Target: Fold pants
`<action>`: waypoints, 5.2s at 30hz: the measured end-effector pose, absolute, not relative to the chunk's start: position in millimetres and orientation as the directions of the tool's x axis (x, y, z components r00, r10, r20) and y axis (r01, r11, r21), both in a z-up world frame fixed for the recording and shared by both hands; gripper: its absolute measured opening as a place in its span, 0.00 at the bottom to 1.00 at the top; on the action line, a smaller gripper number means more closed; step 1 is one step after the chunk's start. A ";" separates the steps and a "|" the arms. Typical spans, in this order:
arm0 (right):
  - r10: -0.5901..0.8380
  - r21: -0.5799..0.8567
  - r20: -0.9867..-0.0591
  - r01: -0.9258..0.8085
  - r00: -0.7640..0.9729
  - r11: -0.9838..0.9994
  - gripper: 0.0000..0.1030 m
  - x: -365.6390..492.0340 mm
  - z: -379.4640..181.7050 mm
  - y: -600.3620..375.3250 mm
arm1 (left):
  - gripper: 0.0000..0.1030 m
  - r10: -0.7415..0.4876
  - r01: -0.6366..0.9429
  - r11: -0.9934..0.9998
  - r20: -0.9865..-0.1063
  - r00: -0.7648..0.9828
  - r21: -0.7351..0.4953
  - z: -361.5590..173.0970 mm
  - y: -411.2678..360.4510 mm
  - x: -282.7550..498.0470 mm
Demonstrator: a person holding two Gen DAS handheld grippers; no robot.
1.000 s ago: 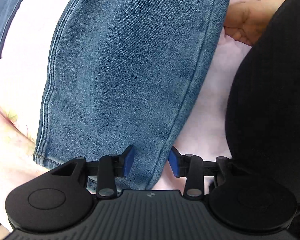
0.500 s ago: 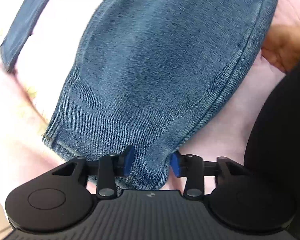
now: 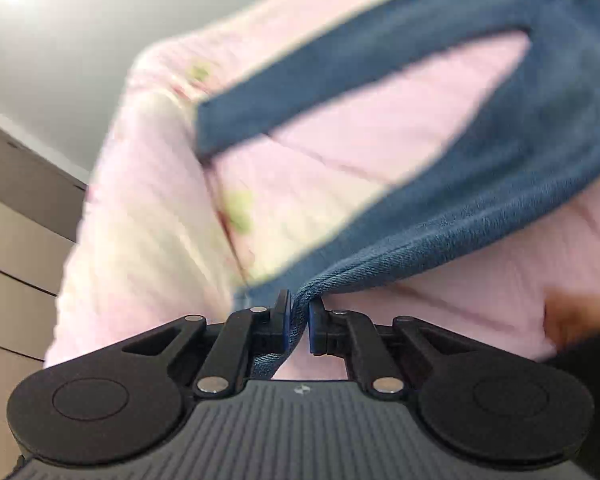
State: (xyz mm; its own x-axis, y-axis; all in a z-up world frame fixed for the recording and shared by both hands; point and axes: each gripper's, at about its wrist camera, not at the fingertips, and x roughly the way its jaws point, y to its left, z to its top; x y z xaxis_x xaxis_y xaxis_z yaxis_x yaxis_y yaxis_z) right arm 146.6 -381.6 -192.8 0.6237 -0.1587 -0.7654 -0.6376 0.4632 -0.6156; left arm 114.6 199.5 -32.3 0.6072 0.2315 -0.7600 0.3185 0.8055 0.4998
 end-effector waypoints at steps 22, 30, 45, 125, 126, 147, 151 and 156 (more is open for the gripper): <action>-0.190 -0.749 -0.534 -0.357 0.824 0.558 0.00 217.2 -87.4 -361.3 | 0.08 0.389 0.006 0.830 -0.588 0.709 0.558 22.3 176.0 258.3; -0.284 -0.767 -0.484 -0.245 0.828 0.593 0.00 319.4 -86.0 -347.8 | 0.08 0.466 -0.041 0.805 -0.586 0.663 0.592 0.2 178.1 363.5; -0.359 -0.693 -0.665 -0.364 0.655 0.622 0.00 485.5 -188.4 -340.5 | 0.08 0.559 0.062 0.721 -0.632 0.537 0.690 -149.8 149.1 550.5; -0.103 0.299 -0.821 0.576 0.561 0.761 0.31 417.4 -207.9 -530.7 | 0.63 0.112 -0.503 0.833 -0.822 0.559 -0.229 -189.1 270.6 439.8; -0.113 0.284 -0.817 0.566 0.565 0.774 0.32 417.9 -208.9 -528.0 | 0.63 0.106 -0.507 0.827 -0.818 0.566 -0.244 -188.4 275.3 438.4; 0.126 0.009 -0.835 -0.216 0.535 0.976 0.46 450.2 -137.8 -287.8 | 0.58 0.038 -0.556 0.600 -0.675 0.737 -0.574 -175.9 336.3 426.7; 0.228 0.026 -0.871 -0.423 0.434 0.906 0.44 461.8 -160.4 -207.3 | 0.58 0.076 -0.558 0.697 -0.727 0.683 -0.450 -179.4 329.8 444.5; 0.256 0.006 -0.895 -0.563 0.366 0.826 0.37 467.4 -176.4 -143.6 | 0.58 0.087 -0.553 0.709 -0.723 0.685 -0.438 -190.3 332.6 454.2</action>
